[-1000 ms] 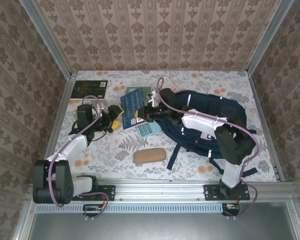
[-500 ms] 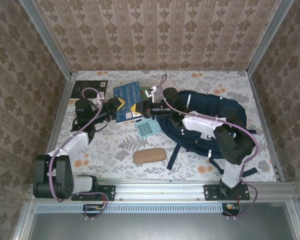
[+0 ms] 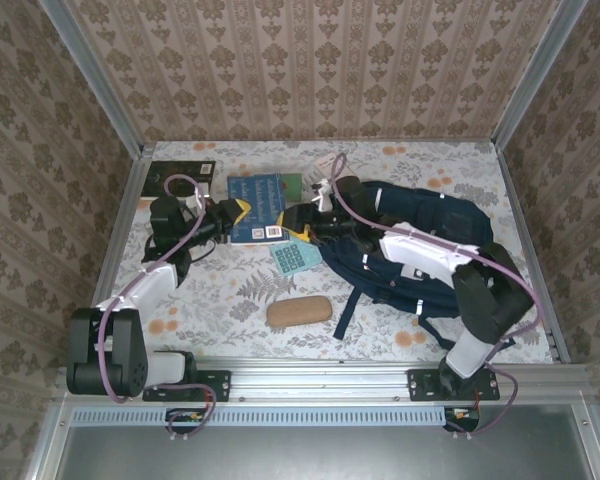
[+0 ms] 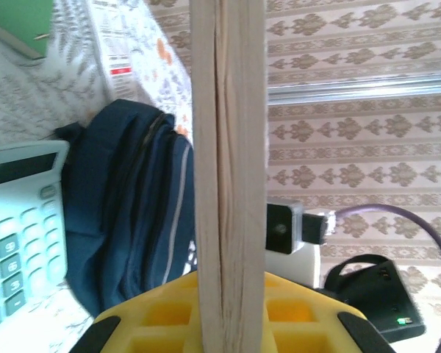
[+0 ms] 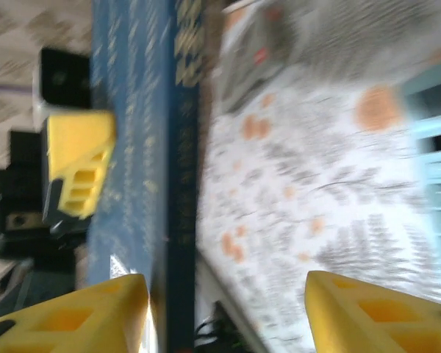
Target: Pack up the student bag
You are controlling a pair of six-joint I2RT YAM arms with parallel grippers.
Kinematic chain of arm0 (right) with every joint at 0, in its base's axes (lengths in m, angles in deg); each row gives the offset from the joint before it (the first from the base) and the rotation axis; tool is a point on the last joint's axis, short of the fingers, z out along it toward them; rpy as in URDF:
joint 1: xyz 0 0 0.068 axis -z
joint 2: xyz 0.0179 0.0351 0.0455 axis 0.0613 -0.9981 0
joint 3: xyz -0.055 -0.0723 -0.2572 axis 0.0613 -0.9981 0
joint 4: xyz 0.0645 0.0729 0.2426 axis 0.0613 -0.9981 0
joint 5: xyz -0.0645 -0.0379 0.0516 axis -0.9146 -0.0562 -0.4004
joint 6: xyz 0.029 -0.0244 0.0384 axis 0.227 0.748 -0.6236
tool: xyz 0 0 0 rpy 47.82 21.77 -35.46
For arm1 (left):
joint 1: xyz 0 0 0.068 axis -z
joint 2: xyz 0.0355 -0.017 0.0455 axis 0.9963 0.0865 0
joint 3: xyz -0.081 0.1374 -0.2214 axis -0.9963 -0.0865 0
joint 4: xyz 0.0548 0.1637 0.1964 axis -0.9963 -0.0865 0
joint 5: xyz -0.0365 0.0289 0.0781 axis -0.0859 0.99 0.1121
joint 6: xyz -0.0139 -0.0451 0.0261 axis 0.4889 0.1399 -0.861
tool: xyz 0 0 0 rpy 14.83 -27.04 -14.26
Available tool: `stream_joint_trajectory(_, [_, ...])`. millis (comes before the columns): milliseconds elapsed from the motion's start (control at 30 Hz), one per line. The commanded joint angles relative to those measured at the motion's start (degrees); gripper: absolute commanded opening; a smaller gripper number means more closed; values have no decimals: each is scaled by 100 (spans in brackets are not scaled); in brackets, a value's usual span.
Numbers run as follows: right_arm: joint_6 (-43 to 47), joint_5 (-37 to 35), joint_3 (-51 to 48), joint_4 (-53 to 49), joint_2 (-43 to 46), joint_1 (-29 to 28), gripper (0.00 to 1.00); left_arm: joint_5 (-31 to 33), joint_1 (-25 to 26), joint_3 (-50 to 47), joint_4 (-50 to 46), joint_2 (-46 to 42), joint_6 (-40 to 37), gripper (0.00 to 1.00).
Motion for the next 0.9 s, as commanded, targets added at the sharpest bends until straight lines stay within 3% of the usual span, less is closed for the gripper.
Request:
stream_joint_trajectory(0, [1228,-1844,94,-2158,600,144,60,-72,-18,488,-1070,-321,-989,0])
stream_joint_trajectory(167, [1766,-3739,855,-4199,395,133,59,57,95,932,-2383,-435,-2008,0])
stream_joint_trajectory(367, [2003,-4667,1596,-4951,-339,49,60,95,290,1084,-2668,-321,-2307,0])
stream_joint_trajectory(600, [2205,-5270,2260,-5354,-1119,-58,60,207,477,1128,-2852,-309,-2456,0])
stream_joint_trajectory(867, [2085,-5693,2333,-5568,-1281,-111,62,423,478,1148,-3157,-281,-2616,0])
